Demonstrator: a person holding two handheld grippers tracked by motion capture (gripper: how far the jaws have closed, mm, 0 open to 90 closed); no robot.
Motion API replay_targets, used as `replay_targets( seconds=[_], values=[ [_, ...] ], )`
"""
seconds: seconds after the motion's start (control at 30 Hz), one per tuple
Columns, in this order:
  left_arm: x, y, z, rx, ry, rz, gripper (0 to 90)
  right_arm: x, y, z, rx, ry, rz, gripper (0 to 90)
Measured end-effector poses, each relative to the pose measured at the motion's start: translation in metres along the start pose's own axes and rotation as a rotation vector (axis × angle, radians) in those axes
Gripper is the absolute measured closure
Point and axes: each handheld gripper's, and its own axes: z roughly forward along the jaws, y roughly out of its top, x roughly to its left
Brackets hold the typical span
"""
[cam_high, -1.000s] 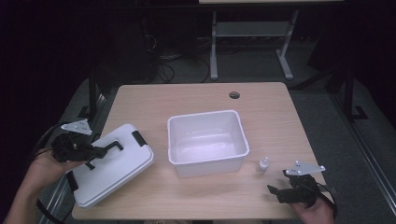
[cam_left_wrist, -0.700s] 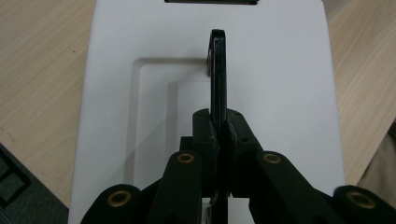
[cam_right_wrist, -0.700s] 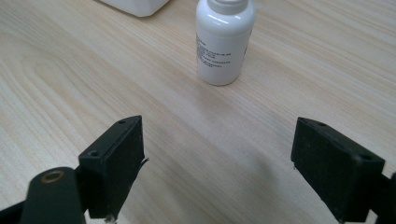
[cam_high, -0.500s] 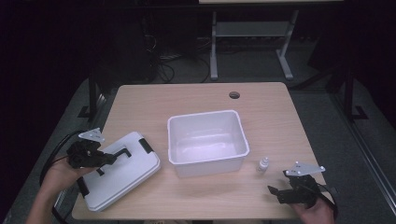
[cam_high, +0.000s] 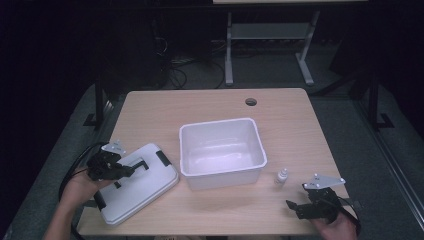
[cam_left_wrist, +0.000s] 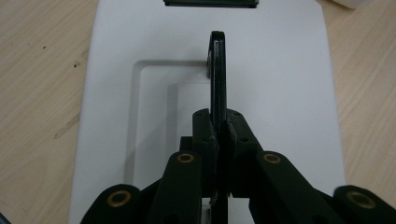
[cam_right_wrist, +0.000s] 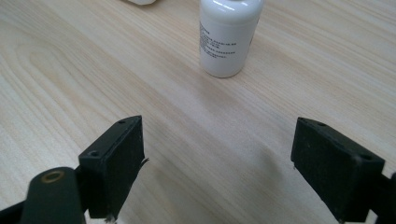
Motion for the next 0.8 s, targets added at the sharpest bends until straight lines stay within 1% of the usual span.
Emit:
replay_targets(
  seconds=[0.07, 0.2, 0.27, 0.5, 0.57, 0.6, 0.63, 0.67, 0.7, 0.73, 0.77, 0.8],
  values=[
    [0.0012, -0.0001, 0.0013, 0.003, -0.002, 0.000, 84.2, -0.0002, -0.0001, 0.0000, 0.000, 0.001, 0.002, 16.7],
    [0.0024, -0.0006, 0.0029, -0.006, 0.008, -0.010, 84.3, 0.0002, 0.0001, 0.0004, 0.003, 0.001, -0.003, 16.7],
    [0.0018, -0.0008, 0.0047, -0.005, 0.015, -0.008, 84.2, 0.0005, 0.0001, 0.0006, 0.003, 0.002, -0.003, 16.6],
    [0.0017, -0.0031, 0.0064, -0.015, 0.013, -0.013, 83.8, 0.0013, 0.0001, 0.0021, 0.009, 0.002, -0.011, 16.7],
    [0.0013, -0.0041, 0.0061, -0.023, 0.015, -0.026, 83.5, 0.0014, 0.0001, 0.0024, 0.013, 0.003, -0.016, 16.6],
    [0.0011, -0.0046, 0.0057, -0.030, 0.009, -0.031, 83.0, 0.0015, 0.0001, 0.0025, 0.013, 0.003, -0.016, 16.7],
    [0.0011, -0.0046, 0.0057, -0.030, 0.009, -0.031, 81.4, 0.0015, 0.0001, 0.0025, 0.013, 0.003, -0.016, 16.7],
    [0.0004, -0.0052, 0.0051, -0.043, 0.003, -0.036, 81.4, 0.0016, 0.0001, 0.0024, 0.014, 0.002, -0.017, 16.7],
    [-0.0001, -0.0055, 0.0047, -0.046, 0.003, -0.039, 78.5, 0.0016, 0.0000, 0.0023, 0.013, 0.002, -0.017, 16.6],
    [-0.0016, -0.0060, 0.0037, -0.056, 0.009, -0.049, 72.6, 0.0011, -0.0001, 0.0017, 0.013, 0.004, -0.014, 16.7],
    [-0.0016, -0.0060, 0.0037, -0.056, 0.009, -0.049, 70.2, 0.0011, -0.0001, 0.0017, 0.013, 0.004, -0.014, 16.7],
    [-0.0035, -0.0065, 0.0036, -0.068, -0.003, -0.053, 70.2, 0.0007, -0.0003, 0.0014, 0.013, 0.003, -0.015, 16.7]
  ],
)
